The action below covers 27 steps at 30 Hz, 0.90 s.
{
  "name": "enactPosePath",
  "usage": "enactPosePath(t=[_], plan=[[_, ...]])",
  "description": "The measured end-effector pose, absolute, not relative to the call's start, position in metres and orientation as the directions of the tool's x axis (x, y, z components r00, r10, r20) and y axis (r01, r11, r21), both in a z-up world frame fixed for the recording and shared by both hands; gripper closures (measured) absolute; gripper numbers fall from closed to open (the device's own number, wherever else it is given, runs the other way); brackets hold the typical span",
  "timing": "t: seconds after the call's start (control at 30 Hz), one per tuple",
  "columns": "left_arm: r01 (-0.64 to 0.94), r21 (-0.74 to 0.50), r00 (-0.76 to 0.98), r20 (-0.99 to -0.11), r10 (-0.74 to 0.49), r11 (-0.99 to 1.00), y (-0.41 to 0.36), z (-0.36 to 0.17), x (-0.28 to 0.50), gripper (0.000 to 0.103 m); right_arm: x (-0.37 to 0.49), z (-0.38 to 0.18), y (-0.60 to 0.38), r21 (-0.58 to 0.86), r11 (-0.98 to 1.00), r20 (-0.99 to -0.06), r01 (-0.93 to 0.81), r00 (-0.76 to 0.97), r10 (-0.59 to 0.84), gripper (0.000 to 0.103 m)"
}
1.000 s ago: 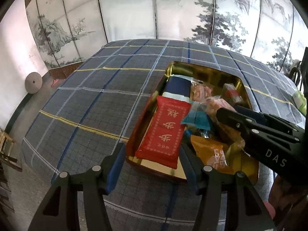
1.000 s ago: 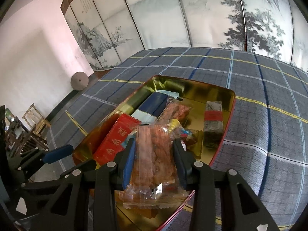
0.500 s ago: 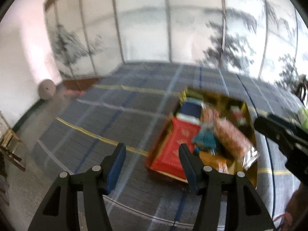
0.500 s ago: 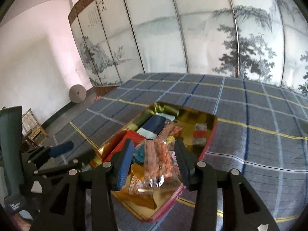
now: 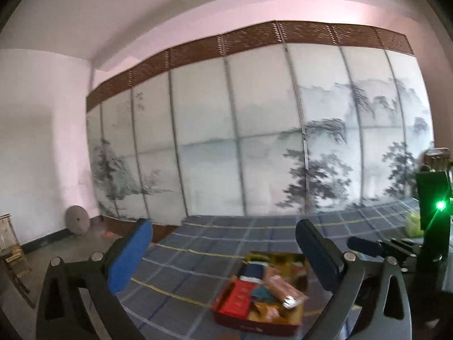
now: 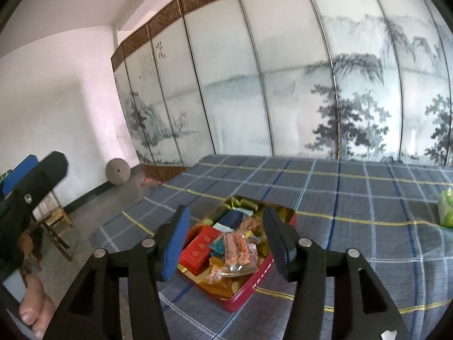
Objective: Organize snacks
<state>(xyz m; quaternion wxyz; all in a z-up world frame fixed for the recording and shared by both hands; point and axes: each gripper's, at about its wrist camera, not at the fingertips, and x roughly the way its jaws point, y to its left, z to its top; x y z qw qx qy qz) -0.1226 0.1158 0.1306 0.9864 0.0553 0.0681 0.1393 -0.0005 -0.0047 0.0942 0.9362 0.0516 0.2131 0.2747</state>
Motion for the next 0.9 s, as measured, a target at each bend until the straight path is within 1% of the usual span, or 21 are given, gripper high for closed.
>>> enactPosePath(t=[0.1,0.2,0.23,0.3,0.4,0.5,0.67,0.9], plan=[[-0.229,0.123,0.960,-0.138,0.245,0.966,0.107,0.134,-0.130,0.000,-0.018,0.100,-0.009,0.176,0.858,-0.350,-0.482,0.784,0.512,0.045],[-0.182,0.091,0.966,-0.168,0.195,0.979,0.105,0.136,-0.137,0.000,-0.030,0.101,-0.019,0.175,0.872,-0.336,-0.457,0.805,0.489,0.042],[-0.181,0.079,0.965,-0.180,0.193,0.980,0.104,0.137,-0.140,0.000,-0.032,0.101,-0.021,0.168,0.879,-0.335,-0.447,0.813,0.477,0.041],[-0.196,0.064,0.962,-0.182,0.204,0.979,0.101,0.139,-0.142,0.000,-0.039,0.101,-0.025,0.145,0.892,-0.331,-0.429,0.828,0.452,0.037],[-0.199,0.077,0.960,-0.184,0.210,0.977,0.097,0.137,-0.146,0.000,-0.050,0.102,-0.030,0.129,0.898,-0.316,-0.420,0.841,0.439,0.030],[-0.199,0.095,0.956,-0.198,0.214,0.975,0.092,0.136,-0.144,0.000,-0.058,0.103,-0.032,0.116,0.900,-0.308,-0.421,0.846,0.435,0.030],[-0.185,0.070,0.949,-0.246,0.197,0.980,0.098,0.131,-0.141,0.000,-0.061,0.100,-0.031,0.114,0.897,-0.313,-0.426,0.842,0.440,0.029],[-0.208,0.034,0.929,-0.306,0.208,0.977,0.112,0.122,-0.130,0.000,-0.060,0.095,-0.031,0.113,0.900,-0.330,-0.421,0.839,0.433,0.028]])
